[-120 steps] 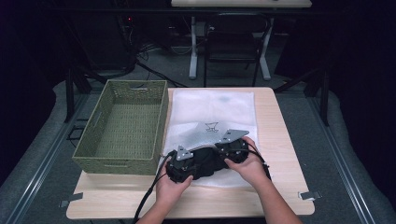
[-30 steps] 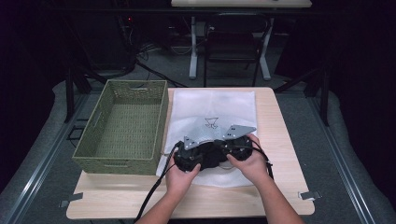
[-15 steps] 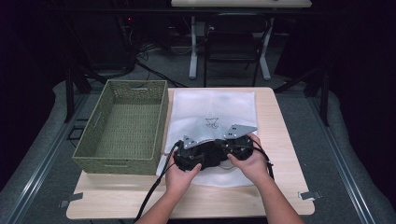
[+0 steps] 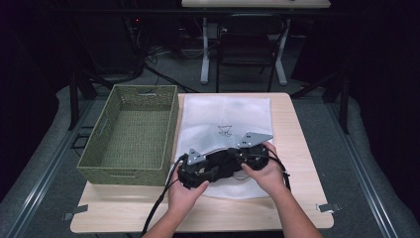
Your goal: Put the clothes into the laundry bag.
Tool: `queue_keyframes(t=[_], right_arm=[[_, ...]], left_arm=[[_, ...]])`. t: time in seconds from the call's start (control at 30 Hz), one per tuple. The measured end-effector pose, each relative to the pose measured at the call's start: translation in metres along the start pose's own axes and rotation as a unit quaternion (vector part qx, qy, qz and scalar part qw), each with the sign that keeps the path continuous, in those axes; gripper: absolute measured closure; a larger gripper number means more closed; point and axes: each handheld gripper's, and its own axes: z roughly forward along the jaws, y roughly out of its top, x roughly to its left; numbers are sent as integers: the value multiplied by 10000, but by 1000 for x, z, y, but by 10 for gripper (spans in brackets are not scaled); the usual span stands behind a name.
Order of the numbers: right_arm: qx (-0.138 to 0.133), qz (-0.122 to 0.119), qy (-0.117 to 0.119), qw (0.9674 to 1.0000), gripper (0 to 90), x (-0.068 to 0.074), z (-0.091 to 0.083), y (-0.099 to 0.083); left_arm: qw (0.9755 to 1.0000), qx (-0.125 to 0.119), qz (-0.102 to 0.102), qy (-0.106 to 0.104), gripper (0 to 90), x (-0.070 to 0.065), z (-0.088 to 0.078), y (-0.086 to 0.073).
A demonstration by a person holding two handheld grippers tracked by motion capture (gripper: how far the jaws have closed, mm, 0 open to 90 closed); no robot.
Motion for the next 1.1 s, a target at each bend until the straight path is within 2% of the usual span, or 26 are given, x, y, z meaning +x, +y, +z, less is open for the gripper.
queue_keyframes(t=[0.17, 0.27, 0.47, 0.5, 0.57, 0.6, 0.63, 0.93, 1.1], right_arm=[[3, 4, -5, 10000, 891, 1, 0, 0], [10, -8, -21, 10000, 892, 1, 0, 0], [-12, 16, -14, 10000, 892, 1, 1, -1], [-17, 24, -7, 10000, 892, 1, 1, -1], [-23, 54, 4, 10000, 892, 0, 2, -2], [-30, 72, 15, 10000, 892, 0, 2, -2], [-32, 89, 19, 10000, 891, -1, 2, -2], [18, 198, 60, 9998, 888, -3, 4, -4], [57, 148, 23, 9999, 891, -2, 4, -4]], left_arm=[[10000, 79, 36, -12, 544, 0, -2, -7], [10000, 82, -52, 4, 541, 1, 0, -11], [9997, 225, -44, -20, 538, 3, 4, -15], [9998, 173, -50, 31, 539, 2, 6, -16], [9998, 216, -49, 9, 544, 2, 8, -16], [9998, 169, -42, 106, 546, 2, 9, -17], [9997, 241, -41, 19, 547, 2, 9, -17], [9997, 250, 12, 56, 548, 3, 14, -19], [9994, 324, 22, 123, 611, 2, 19, -21]])
